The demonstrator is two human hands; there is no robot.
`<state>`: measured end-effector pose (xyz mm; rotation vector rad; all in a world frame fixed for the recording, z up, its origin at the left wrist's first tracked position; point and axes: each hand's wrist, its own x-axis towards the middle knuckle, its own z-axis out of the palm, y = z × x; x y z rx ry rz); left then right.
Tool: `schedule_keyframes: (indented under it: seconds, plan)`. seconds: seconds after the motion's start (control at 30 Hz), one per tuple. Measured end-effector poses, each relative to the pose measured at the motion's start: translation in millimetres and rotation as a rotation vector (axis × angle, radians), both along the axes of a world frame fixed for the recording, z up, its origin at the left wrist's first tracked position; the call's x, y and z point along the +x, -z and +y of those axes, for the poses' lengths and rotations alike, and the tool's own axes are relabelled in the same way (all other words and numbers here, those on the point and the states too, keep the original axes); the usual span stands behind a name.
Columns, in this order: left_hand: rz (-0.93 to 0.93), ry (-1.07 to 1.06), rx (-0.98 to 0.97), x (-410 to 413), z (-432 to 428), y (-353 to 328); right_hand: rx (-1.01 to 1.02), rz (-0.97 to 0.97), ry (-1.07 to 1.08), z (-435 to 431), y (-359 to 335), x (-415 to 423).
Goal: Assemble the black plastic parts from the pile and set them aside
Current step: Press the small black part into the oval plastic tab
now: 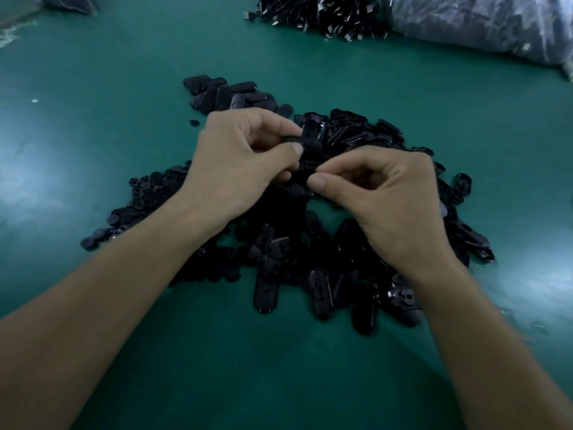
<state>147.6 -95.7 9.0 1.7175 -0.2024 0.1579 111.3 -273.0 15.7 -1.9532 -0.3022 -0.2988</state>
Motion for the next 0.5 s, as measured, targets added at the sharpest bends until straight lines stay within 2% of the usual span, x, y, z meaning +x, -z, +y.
schedule_keyframes:
  seconds: [0.13,0.5]
  plan:
    - [0.028,0.062,-0.001,-4.4,-1.9,-0.7,0.166,0.03,0.09,-10.7,1.7,1.1]
    - [0.095,0.19,-0.101,-8.1,-4.5,-3.3,0.175,0.073,0.055,-10.1,-0.9,-1.7]
